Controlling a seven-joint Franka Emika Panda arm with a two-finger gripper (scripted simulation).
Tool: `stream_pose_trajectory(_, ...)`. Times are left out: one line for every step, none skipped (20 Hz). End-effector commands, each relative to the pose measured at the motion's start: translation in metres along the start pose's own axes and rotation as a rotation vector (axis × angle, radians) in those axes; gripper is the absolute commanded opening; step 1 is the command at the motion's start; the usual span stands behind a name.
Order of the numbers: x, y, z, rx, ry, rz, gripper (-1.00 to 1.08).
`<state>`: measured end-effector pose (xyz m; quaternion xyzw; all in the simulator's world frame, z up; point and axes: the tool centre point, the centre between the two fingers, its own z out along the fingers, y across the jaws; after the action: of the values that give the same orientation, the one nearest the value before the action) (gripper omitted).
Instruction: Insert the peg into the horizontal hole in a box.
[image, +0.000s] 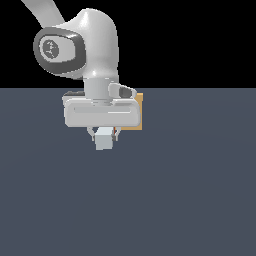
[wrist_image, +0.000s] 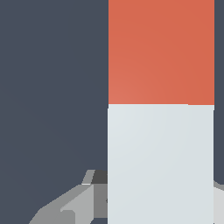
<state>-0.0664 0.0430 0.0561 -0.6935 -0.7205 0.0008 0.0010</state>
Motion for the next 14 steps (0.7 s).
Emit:
stream_pose_trajectory(0.020, 0.005, -0.005, -0.003, 0.000, 0.031, -1.00)
stream_pose_trajectory(0.028, 0.007, -0.007, -0.003, 0.000, 0.042, -1.00)
stream_pose_trajectory(0.035, 0.009, -0.008, -0.003, 0.000, 0.053, -1.00)
stream_pose_trajectory(0.041, 0.011, -0.009, -0.003, 0.000, 0.063, -1.00)
stream_pose_trajectory(0.047, 0.013, -0.011, -0.003, 0.000, 0.072, -1.00)
stream_pose_trajectory(0.053, 0.014, -0.012, -0.003, 0.000, 0.081, -1.00)
stream_pose_trajectory(0.059, 0.016, -0.013, -0.003, 0.000, 0.090, -1.00)
stream_pose_trajectory(0.064, 0.018, -0.014, -0.003, 0.000, 0.098, -1.00)
stream_pose_trajectory(0.069, 0.020, -0.015, -0.003, 0.000, 0.105, -1.00)
stream_pose_trajectory(0.073, 0.022, -0.016, -0.003, 0.000, 0.112, -1.00)
stream_pose_trajectory(0.077, 0.023, -0.016, -0.003, 0.000, 0.118, -1.00)
stream_pose_trajectory(0.080, 0.025, -0.017, -0.003, 0.000, 0.123, -1.00)
stream_pose_trajectory(0.083, 0.026, -0.018, -0.003, 0.000, 0.128, -1.00)
stream_pose_trajectory(0.086, 0.027, -0.018, -0.003, 0.000, 0.132, -1.00)
